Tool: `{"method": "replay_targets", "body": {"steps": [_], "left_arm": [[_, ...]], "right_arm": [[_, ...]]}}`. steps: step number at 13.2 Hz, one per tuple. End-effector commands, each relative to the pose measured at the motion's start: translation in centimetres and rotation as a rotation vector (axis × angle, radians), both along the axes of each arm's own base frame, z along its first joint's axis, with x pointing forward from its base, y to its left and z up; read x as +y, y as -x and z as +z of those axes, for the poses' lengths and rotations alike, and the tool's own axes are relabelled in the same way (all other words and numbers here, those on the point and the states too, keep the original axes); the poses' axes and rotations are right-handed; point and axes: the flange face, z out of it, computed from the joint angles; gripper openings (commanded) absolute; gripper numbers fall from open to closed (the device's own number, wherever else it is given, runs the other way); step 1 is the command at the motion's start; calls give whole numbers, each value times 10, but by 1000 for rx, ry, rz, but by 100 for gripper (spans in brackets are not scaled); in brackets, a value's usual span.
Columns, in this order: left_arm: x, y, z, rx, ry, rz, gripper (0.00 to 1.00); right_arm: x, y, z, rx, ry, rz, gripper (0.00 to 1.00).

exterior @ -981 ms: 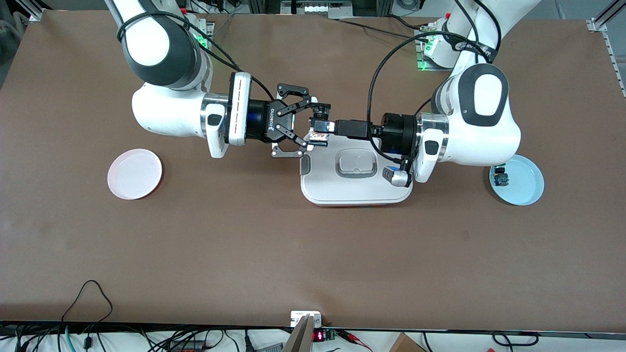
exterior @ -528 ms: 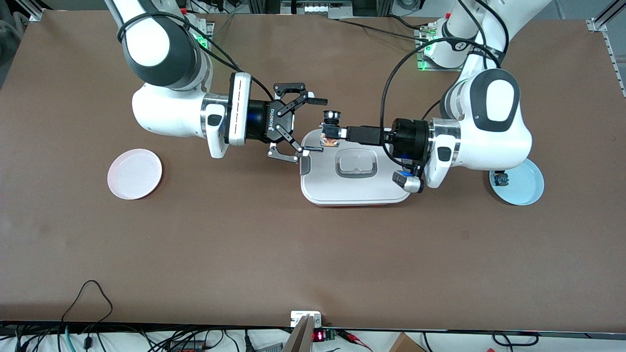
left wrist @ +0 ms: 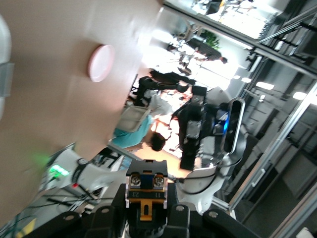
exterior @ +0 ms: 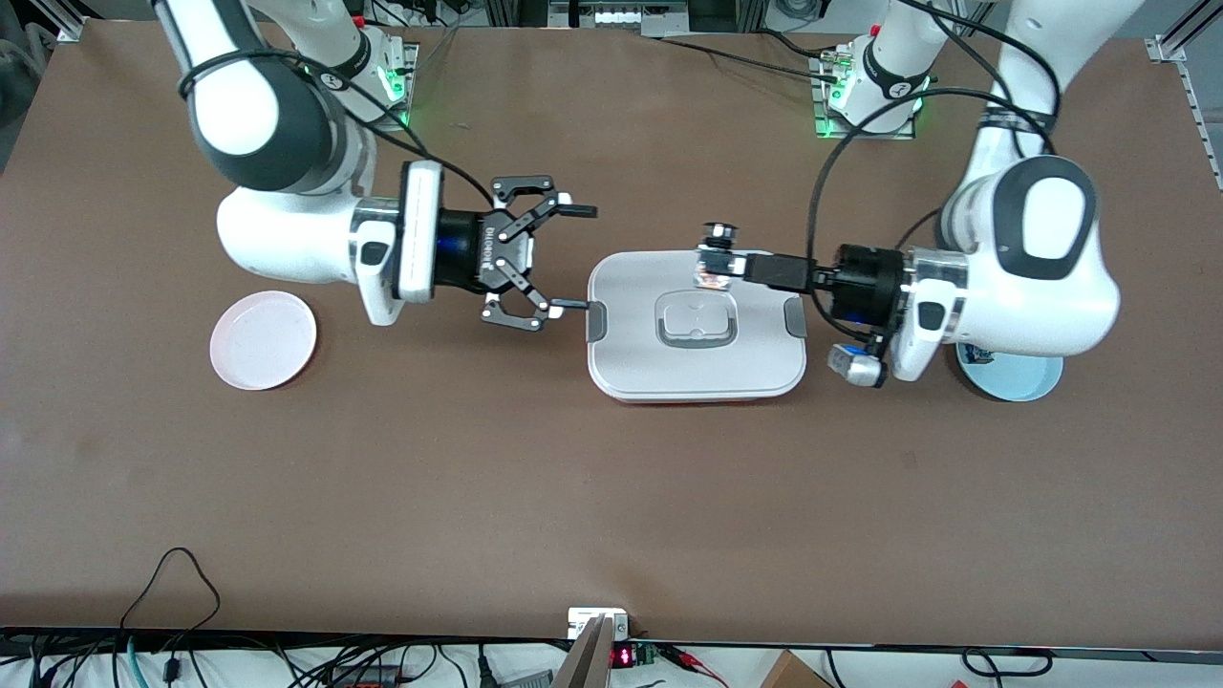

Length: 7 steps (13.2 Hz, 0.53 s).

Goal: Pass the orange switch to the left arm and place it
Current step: 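Open the right gripper and pull back while the left gripper withdraws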

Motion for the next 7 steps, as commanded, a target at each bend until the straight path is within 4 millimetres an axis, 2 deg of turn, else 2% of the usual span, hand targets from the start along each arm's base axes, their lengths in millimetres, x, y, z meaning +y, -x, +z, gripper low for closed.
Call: {"method": "replay_targets", "body": {"steps": [1,3,5,7], "left_arm": [[62,8,-5,9,-133,-90,0],[119,19,-22,38,-284,-165,0],[172,28,-40,-27,-455,-245,0],[236,35,-67,-82,-589,-309,0]], "right_arm": [[-50,0,1,-25,26,54,100],[-107,-13,-5,-13,80,95,100],[-159,-20,-12,21,172,105,100],[-197,-23,-22,40,238,106,100]]}}
